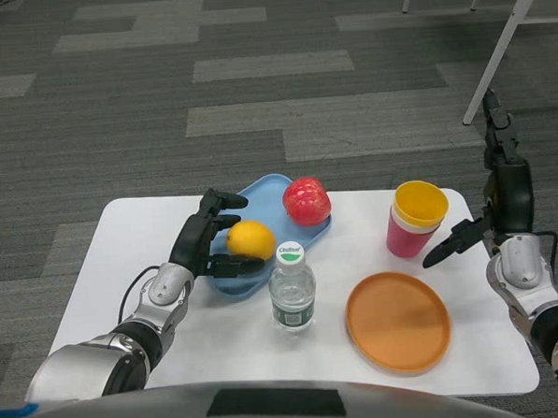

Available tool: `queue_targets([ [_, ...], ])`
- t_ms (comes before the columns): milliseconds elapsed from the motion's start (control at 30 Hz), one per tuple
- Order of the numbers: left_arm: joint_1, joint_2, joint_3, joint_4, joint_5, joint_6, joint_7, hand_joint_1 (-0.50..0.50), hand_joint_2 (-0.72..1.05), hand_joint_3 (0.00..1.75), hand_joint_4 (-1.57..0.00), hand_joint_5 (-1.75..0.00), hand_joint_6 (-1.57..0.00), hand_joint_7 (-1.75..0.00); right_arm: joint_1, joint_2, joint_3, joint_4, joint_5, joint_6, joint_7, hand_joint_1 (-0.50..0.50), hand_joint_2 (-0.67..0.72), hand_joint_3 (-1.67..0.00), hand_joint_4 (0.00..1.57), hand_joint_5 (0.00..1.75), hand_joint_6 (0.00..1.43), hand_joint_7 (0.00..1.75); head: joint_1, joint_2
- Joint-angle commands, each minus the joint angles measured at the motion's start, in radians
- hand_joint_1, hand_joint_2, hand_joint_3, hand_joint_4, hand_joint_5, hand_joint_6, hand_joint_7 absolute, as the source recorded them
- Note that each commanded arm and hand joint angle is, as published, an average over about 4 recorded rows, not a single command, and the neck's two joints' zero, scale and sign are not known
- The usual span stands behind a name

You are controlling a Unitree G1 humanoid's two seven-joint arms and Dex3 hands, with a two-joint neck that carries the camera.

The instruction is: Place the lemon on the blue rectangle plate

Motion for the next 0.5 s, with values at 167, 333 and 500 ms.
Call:
queue_targets([
  [167, 0.017, 0.011, 0.02, 0.003, 0.003, -0.043, 0.039, -0.5, -0.02, 0.09, 0.0, -0.41, -0.1, -0.75, -0.011, 0.003, 0.003, 0.008, 0.005, 0.006, -0.003, -0.46, 0.66, 0.0, 0.0, 0.0, 0.0, 0.0, 0.003, -0.005],
  [333, 0.027, -0.007, 0.096, 0.0, 0.001, -0.104, 0.049, -0.5, -0.19, 0.09, 0.0, -0.31, -0.1, -0.7, -0.011, 0.003, 0.002, 0.009, 0.005, 0.006, -0.003, -0.46, 0.66, 0.0, 0.0, 0.0, 0.0, 0.0, 0.007, -0.006],
  [500, 0.057, -0.012, 0.155, -0.085, -0.003, -0.143, 0.055, -0.5, -0.26, 0.09, 0.0, -0.31, -0.08, -0.7, -0.013, 0.0, 0.002, 0.009, 0.005, 0.006, -0.003, -0.46, 0.66, 0.0, 0.0, 0.0, 0.0, 0.0, 0.014, -0.003],
])
